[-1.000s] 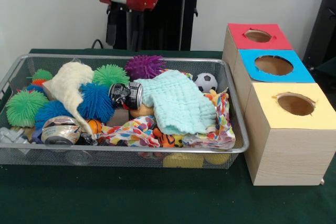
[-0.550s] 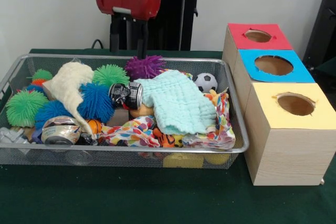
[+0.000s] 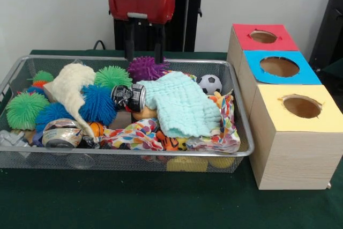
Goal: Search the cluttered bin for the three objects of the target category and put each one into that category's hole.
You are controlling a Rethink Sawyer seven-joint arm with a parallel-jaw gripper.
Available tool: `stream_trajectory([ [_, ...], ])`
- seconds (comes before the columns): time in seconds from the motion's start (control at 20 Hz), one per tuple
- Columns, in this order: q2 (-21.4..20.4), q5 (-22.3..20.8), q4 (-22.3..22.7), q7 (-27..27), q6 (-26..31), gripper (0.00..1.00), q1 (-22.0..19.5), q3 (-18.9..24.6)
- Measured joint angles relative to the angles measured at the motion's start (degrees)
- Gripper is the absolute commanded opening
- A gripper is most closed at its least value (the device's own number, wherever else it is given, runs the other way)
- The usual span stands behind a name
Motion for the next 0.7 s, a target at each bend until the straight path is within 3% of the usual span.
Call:
stream_trajectory([
  [0.4, 0.1, -0.1, 0.0, 0.0, 0.0, 1.00, 1.8, 1.2],
  [0.7, 1.9, -1.0, -0.8, 0.0, -1.3, 1.00, 7.3, -1.4],
])
